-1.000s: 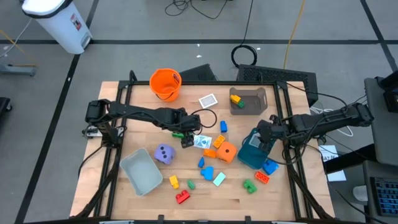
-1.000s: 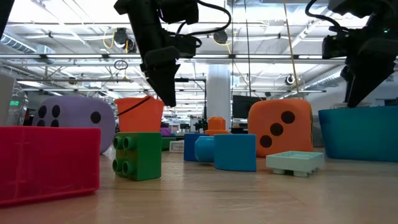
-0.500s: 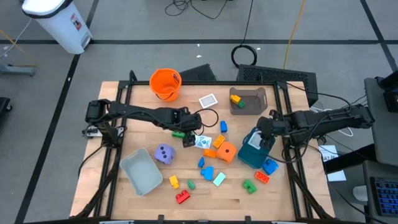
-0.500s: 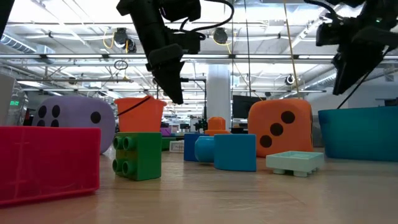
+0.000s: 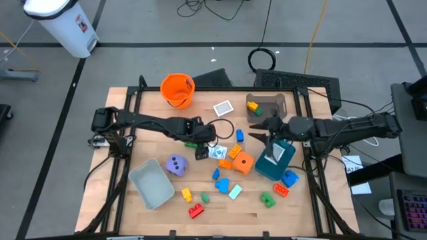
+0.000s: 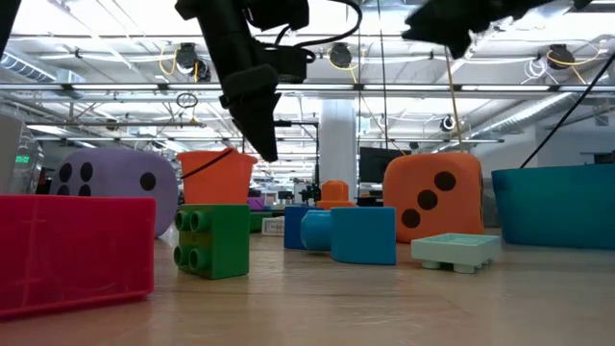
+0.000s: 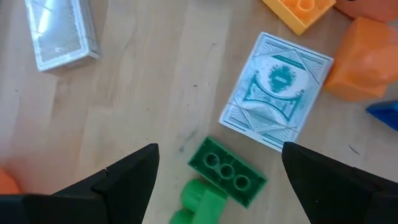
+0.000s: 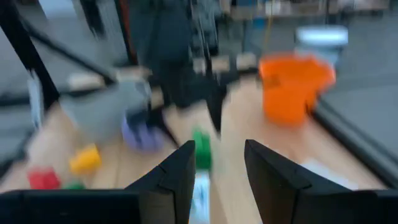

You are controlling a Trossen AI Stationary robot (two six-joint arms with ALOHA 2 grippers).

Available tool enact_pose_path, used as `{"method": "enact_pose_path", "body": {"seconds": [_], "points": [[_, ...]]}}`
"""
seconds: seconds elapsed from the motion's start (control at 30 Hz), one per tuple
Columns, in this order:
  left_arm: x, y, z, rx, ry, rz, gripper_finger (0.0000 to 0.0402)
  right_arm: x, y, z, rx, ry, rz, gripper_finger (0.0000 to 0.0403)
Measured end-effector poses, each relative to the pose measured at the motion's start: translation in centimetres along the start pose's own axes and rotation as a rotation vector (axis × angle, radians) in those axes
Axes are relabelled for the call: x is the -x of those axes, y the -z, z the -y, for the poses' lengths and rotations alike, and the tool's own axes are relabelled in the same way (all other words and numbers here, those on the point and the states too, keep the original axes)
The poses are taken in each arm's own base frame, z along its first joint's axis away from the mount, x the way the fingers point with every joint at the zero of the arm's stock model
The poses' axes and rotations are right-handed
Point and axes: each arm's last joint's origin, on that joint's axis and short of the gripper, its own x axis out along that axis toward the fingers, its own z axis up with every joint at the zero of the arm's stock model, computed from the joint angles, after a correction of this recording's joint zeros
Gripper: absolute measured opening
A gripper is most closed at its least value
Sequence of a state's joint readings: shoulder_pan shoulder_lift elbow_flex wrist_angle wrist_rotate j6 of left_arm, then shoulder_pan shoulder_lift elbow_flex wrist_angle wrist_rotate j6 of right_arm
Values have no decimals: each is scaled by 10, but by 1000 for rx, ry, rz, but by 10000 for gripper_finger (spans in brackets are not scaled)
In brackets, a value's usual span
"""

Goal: Pick & Place Toys
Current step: Put the green game piece into the black bin

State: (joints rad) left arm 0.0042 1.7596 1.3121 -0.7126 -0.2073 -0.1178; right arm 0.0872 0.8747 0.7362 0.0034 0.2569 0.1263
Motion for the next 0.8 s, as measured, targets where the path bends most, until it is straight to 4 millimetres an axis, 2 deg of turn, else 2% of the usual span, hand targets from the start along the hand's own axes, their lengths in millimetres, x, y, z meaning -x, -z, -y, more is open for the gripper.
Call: {"method": "enact_pose_path", "body": {"seconds": [0.13, 0.33, 0.47, 0.6, 0.8], "points": [[3, 1, 13, 21, 16, 15, 347, -13, 14, -2, -25, -19, 170, 130], [10, -6, 42, -6, 43, 146, 347, -30, 69, 1, -23, -30, 324, 130], [11, -11, 59, -27, 39, 298, 347, -33, 97, 4, -27, -33, 358, 130], [4, -13, 66, -39, 74, 463, 347, -39, 106, 2, -17, -70, 358, 130], [1, -21, 56, -13, 69, 604, 347, -43, 108, -2, 111, -168, 362, 130]]}}
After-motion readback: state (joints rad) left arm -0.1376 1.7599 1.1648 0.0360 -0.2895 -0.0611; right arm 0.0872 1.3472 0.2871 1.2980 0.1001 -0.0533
